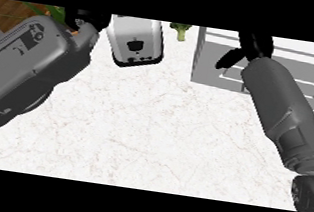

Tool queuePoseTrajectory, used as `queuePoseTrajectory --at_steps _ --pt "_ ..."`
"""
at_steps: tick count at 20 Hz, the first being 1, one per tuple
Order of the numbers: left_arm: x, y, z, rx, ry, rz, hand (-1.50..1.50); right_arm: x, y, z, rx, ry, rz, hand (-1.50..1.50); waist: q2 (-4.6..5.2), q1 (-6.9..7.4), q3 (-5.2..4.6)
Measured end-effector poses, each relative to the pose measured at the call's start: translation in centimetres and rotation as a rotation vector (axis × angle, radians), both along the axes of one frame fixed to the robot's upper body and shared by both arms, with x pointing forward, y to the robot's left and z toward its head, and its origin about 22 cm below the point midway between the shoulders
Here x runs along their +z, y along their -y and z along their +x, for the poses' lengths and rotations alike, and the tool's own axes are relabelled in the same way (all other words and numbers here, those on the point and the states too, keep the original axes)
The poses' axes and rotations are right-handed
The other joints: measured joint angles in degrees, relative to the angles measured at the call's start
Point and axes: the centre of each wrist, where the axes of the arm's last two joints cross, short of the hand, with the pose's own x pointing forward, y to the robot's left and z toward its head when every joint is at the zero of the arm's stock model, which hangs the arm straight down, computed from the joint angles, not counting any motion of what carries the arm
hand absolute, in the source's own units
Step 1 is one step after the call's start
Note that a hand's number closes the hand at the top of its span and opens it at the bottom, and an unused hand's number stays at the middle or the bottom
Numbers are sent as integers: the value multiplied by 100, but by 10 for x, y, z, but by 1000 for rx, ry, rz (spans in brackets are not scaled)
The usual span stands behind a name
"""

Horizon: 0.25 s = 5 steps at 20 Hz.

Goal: Pick up the can, place it into the drawer and close the drawer

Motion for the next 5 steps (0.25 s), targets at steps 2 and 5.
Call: queuePoseTrajectory --at_steps 2,5 --pt "-2 -2 -2 0 -2 0 -150 1 2 0 13 -7 97 -150 -11 -3 -8" --pt "-3 -4 -4 3 -7 -1 -150 5 2 2 38 -14 223 -150 -53 -28 -23"
